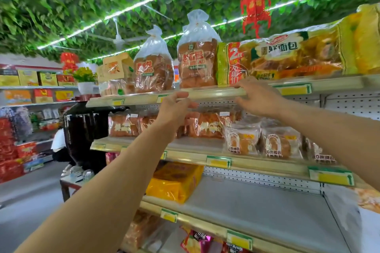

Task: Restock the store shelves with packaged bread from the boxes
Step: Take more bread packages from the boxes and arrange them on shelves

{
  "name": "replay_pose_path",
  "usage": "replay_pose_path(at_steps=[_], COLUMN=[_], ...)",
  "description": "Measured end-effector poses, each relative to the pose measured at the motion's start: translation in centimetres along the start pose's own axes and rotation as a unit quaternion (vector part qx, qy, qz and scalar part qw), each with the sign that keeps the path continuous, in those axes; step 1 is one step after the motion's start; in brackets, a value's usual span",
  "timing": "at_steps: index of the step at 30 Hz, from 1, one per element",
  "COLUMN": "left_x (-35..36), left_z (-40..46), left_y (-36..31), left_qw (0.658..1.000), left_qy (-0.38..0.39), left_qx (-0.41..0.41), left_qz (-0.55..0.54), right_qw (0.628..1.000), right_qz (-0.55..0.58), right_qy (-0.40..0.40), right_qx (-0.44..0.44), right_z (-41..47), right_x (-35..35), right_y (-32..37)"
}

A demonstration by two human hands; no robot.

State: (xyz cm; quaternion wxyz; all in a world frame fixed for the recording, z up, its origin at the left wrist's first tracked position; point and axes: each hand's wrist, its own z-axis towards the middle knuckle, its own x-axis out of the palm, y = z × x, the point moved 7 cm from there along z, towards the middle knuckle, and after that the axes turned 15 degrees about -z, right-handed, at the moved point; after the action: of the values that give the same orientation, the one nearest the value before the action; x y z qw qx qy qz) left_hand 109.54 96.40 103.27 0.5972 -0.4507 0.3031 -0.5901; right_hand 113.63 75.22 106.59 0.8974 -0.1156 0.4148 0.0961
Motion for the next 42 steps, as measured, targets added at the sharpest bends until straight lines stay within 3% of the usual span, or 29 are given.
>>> replay_pose_path(at_steps=[11, 17, 26, 29, 32, 35, 39, 42], left_x=[0.6, 0.8, -1.0, -1.8, -2.7, -3.0, -2.8, -2.3], left_z=[9.3, 15.7, 23.8, 26.0, 29.1, 31.8, 33.1, 33.5], left_y=[3.4, 3.7, 2.6, 1.8, 1.5, 2.0, 2.7, 3.6], left_qw=[0.999, 0.993, 0.977, 0.970, 0.968, 0.971, 0.973, 0.966], left_qy=[0.033, 0.075, 0.105, 0.101, 0.082, 0.098, 0.144, 0.186], left_qx=[0.017, 0.087, 0.184, 0.218, 0.224, 0.179, 0.128, 0.107], left_qz=[-0.027, -0.012, 0.035, 0.040, 0.084, 0.125, 0.131, 0.148], right_qw=[0.995, 0.982, 0.961, 0.957, 0.958, 0.977, 0.986, 0.983], right_qz=[-0.096, -0.086, -0.078, -0.103, -0.199, -0.134, -0.001, 0.010], right_qy=[0.034, 0.128, 0.170, 0.140, 0.009, -0.084, -0.072, -0.066], right_qx=[-0.022, 0.106, 0.205, 0.231, 0.208, 0.145, 0.149, 0.171], right_z=[6.6, 11.1, 13.4, 14.3, 16.1, 17.8, 19.6, 20.8], right_x=[3.9, 6.7, 6.4, 6.2, 4.9, 5.1, 6.3, 6.9], right_y=[2.0, 1.7, 1.9, 1.7, 1.9, 3.5, 5.1, 5.4])
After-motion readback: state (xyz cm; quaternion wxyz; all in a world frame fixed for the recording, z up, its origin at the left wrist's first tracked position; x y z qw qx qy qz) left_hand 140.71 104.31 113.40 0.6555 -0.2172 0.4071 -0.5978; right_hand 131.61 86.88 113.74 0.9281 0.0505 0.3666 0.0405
